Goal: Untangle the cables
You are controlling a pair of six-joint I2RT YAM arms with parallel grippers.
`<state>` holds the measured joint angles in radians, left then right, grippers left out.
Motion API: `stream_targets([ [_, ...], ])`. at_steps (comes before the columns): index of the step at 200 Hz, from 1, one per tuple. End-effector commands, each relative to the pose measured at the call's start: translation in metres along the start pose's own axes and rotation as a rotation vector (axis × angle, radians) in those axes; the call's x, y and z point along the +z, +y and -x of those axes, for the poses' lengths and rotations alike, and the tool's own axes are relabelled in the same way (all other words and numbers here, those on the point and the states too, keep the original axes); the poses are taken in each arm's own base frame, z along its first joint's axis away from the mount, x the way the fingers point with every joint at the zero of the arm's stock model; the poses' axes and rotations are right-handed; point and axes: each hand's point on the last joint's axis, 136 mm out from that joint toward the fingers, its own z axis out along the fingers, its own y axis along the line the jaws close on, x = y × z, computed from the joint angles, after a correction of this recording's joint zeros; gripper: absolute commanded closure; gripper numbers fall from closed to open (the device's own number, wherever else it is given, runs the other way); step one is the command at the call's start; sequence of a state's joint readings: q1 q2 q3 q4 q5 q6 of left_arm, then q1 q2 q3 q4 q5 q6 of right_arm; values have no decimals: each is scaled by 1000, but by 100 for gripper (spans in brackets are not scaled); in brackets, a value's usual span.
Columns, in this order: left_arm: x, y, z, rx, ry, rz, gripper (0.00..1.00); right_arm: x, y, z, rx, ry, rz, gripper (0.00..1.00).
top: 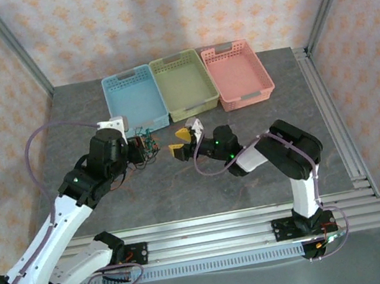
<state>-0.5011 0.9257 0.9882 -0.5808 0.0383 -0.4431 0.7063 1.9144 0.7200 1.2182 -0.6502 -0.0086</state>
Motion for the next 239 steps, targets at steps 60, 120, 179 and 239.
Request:
stream_targets([
  [60,-1,-10,7,16,9,-39,100,16,21,-28,-101,145,102,44],
  [120,-1,-1,7,12,-4,12,100,9,11,-18,-148,87,21,100],
  [179,-31,64,18,-60,-163,335,100,-34,-97,-1,-100,58,-595,100],
  [239,-89,110,26,-197,-393,489,100,-137,-172,11,189,-177,-993,100],
])
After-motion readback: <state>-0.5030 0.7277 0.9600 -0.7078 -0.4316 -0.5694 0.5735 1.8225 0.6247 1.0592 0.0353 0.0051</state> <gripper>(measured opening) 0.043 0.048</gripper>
